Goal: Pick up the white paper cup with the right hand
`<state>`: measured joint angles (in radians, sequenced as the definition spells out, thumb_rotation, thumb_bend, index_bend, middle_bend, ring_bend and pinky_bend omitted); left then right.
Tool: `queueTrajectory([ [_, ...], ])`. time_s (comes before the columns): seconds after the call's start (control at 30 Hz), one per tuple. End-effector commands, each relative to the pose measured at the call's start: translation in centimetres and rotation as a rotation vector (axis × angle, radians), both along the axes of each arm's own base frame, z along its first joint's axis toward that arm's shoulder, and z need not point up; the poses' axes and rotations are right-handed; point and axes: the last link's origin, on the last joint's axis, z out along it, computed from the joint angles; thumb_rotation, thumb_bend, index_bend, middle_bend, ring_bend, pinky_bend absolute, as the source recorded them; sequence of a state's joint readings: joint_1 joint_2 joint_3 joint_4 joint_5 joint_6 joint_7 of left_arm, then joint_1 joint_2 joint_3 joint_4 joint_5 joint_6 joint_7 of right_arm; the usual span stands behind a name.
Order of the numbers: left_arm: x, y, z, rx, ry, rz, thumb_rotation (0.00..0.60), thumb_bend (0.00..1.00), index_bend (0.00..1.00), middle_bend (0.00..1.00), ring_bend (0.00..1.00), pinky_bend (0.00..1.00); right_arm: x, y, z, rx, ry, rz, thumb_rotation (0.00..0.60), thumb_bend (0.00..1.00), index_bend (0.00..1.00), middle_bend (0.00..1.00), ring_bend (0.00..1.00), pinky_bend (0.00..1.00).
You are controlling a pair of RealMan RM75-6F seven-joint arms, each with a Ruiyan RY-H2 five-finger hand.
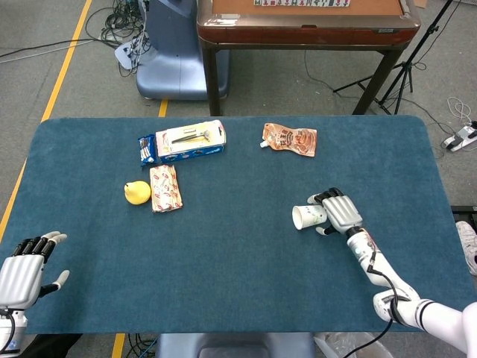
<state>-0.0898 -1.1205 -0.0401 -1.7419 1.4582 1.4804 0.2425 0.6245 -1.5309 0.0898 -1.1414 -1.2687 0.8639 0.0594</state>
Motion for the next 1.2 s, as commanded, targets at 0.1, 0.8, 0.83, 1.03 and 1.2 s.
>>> queueTrajectory([
  [0.1, 0.1, 0.1, -0.1, -0.003, 0.001, -0.007, 0.600, 0.20, 0.25, 0.22, 0.21, 0.18, 0.2, -0.1, -0.4, -0.012, -0.014, 0.011, 0.600, 0.21, 0.40, 0.38, 0.26, 0.14],
  [0.8, -0.2, -0.1, -0.1, -0.004, -0.015, -0.009, 0.600, 0.20, 0.25, 0.22, 0.21, 0.18, 5.3, -1.8, 4.8, -0.041, 0.515, 0.423, 0.600, 0.28, 0.46, 0.42, 0.31, 0.16],
  [0.83, -0.2, -0.1, -0.1, -0.004, -0.015, -0.009, 0.600, 0.20, 0.25, 0.22, 0.21, 0.18, 5.4, -1.7, 4.8, -0.037, 0.543, 0.436, 0.600, 0.28, 0.46, 0.41, 0.31, 0.16],
  [1.03, -0.3, -0.2, -0.1, -0.004, -0.019, -0.009, 0.600, 0.20, 0.25, 0.22, 0.21, 0.18, 5.6, -1.7, 4.5, -0.015, 0.726, 0.496, 0.600, 0.28, 0.46, 0.38, 0.30, 0.16],
  [1.2, -0.3, -0.2, -0.2, -0.008, -0.020, -0.009, 0.600, 0.20, 0.25, 0.22, 0.21, 0.18, 5.4, -1.7, 3.8, -0.012, 0.830, 0.526, 0.600, 0.28, 0.46, 0.37, 0.28, 0.16],
])
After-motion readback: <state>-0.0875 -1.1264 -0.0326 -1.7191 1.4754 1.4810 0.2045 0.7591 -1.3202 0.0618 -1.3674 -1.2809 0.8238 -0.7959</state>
